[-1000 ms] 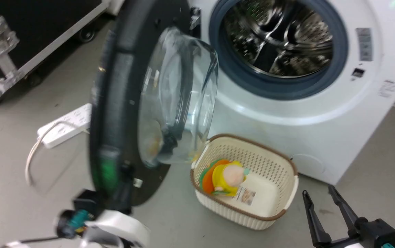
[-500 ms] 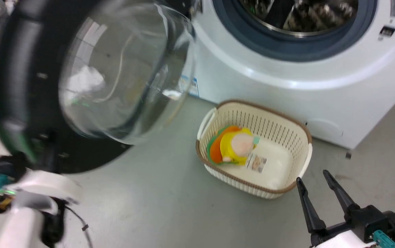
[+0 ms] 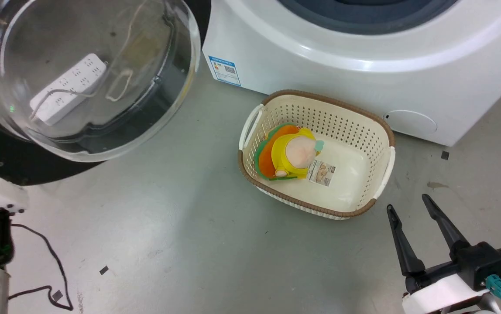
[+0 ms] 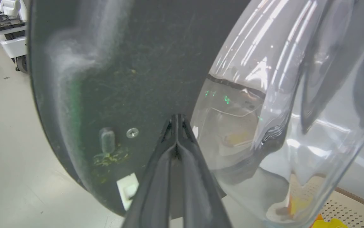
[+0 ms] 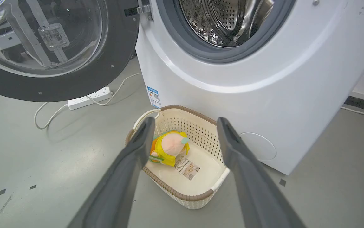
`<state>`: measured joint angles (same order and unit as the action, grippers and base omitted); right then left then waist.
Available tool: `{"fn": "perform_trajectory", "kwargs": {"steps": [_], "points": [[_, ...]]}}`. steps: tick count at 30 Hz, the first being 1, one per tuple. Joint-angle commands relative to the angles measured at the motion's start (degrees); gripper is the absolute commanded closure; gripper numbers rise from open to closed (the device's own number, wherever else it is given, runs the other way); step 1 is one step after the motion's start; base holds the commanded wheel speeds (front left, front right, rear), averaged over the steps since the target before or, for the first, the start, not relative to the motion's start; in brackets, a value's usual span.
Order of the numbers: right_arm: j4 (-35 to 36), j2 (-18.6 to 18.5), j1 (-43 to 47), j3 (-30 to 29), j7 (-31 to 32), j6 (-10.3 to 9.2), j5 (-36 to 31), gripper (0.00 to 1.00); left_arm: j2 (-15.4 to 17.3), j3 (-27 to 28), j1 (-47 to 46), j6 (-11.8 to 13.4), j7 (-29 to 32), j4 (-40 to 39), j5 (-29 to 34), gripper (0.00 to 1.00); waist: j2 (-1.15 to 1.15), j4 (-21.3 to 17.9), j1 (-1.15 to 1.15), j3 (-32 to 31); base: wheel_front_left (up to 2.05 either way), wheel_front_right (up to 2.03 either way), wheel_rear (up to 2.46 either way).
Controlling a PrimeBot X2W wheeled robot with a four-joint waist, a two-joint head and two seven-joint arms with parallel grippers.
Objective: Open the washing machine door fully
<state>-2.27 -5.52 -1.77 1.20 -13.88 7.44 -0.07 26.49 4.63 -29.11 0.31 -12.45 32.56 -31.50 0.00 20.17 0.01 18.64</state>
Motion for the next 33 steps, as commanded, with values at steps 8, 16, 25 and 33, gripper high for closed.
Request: {"fn": "perform_trajectory", "kwargs": {"steps": [8, 16, 25, 33], "points": [[0.0, -0.2, -0.8, -0.6, 0.0, 0.05, -0.4, 0.0, 1.6, 0.7, -2.5, -1.9, -2.0, 5.8, 0.2, 1.0, 0.0, -0.8, -0.01, -1.1, 0.0, 0.0, 0.0], [-1.1, 1.2, -0.5, -5.6, -0.7, 0.05, -0.7, 0.0, -2.2, -1.8, 2.1, -3.9, -2.5, -1.3, 3.4, 1.0, 0.0, -2.4, -0.01, -7.1, 0.0, 0.0, 0.0], [0.1, 2.5, -0.2, -9.2, -1.1, 0.05, -1.2, 0.0, -7.9, -4.5, 13.7, -3.7, -2.5, -14.9, 4.0, 1.0, 0.0, -8.6, -0.01, -14.6, 0.0, 0.0, 0.0], [2.3, 2.6, 2.3, -9.0, -1.1, 0.05, 0.7, 0.0, -11.0, -8.0, 23.4, -0.6, -2.0, -24.3, 6.7, 1.0, 0.0, -14.5, -0.01, -18.9, 0.0, 0.0, 0.0]]}}
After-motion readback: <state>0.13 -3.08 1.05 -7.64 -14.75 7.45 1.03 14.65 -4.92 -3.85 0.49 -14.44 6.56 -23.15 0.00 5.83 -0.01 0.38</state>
